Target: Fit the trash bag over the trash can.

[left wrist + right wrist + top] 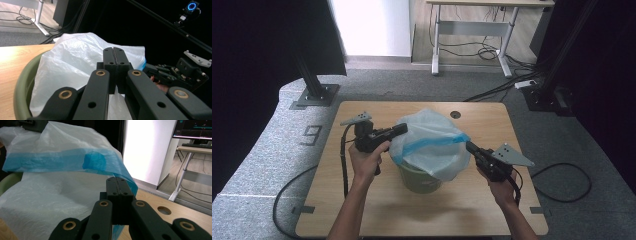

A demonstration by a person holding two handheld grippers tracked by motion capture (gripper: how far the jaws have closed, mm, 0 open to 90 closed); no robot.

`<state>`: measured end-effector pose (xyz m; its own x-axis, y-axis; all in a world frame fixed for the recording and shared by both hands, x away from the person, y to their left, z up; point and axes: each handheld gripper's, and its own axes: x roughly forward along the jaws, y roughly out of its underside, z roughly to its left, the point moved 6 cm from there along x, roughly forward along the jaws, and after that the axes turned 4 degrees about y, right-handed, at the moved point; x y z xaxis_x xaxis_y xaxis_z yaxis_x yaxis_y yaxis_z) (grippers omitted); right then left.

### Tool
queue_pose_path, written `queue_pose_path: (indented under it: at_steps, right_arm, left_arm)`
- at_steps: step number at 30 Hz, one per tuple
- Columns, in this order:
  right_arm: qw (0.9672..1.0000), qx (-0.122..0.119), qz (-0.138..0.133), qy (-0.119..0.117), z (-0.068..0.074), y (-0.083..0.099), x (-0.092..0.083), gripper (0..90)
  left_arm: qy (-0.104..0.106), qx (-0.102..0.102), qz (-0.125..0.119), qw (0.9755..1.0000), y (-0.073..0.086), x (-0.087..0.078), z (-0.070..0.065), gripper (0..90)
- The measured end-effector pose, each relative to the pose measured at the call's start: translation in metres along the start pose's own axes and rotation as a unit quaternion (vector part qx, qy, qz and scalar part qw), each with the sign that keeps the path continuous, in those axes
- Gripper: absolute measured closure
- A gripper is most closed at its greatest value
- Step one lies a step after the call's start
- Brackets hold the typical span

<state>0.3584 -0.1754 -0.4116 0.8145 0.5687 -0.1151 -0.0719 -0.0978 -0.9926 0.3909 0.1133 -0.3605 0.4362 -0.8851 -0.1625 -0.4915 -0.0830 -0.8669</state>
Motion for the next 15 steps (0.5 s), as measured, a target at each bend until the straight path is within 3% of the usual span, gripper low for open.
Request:
queue_pose_path:
  at_steps: [15]
  right_arm:
    - [0.9997, -0.015, 0.005, -0.018, -0.001, 0.005, -0.012, 86.1]
  left_arm:
    - [0.002, 0.002, 0.0, 1.0, -0.002, 0.0, -0.002, 89.9]
